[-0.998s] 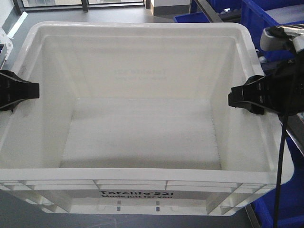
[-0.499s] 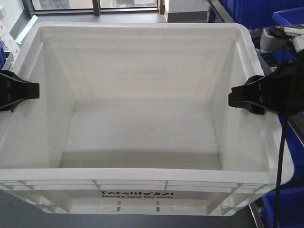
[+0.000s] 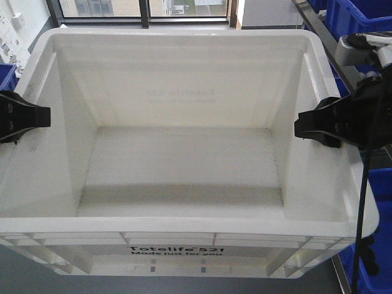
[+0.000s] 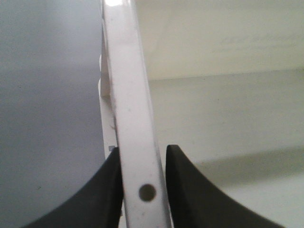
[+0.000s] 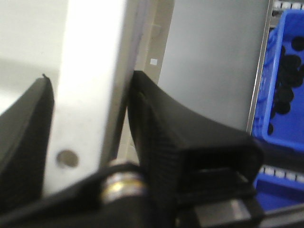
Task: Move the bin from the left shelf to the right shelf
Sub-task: 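Hold the tote with both grippers while the base turns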
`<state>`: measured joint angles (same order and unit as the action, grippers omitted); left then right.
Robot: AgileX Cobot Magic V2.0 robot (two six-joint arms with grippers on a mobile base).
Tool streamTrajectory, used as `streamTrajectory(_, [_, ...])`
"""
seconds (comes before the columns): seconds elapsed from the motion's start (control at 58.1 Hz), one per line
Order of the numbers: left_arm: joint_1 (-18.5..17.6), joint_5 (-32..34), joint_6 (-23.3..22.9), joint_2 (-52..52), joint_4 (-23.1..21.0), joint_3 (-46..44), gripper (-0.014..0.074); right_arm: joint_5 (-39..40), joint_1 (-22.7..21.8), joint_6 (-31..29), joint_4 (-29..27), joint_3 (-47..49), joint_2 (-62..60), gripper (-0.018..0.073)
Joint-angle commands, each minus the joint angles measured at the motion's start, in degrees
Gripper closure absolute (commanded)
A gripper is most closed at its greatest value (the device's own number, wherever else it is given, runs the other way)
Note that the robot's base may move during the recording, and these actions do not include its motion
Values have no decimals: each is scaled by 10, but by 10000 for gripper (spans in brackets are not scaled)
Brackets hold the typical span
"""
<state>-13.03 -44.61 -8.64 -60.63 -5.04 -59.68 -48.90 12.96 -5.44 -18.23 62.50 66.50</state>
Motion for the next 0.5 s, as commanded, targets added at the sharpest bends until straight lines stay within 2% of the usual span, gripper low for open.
streamTrajectory(0.0, [-1, 68, 24, 17, 17, -23, 603, 55, -4, -26, -3, 23, -20, 564])
streamTrajectory(0.482, [-1, 68, 24, 17, 17, -23, 603, 51, -4, -26, -3, 22, -20, 564])
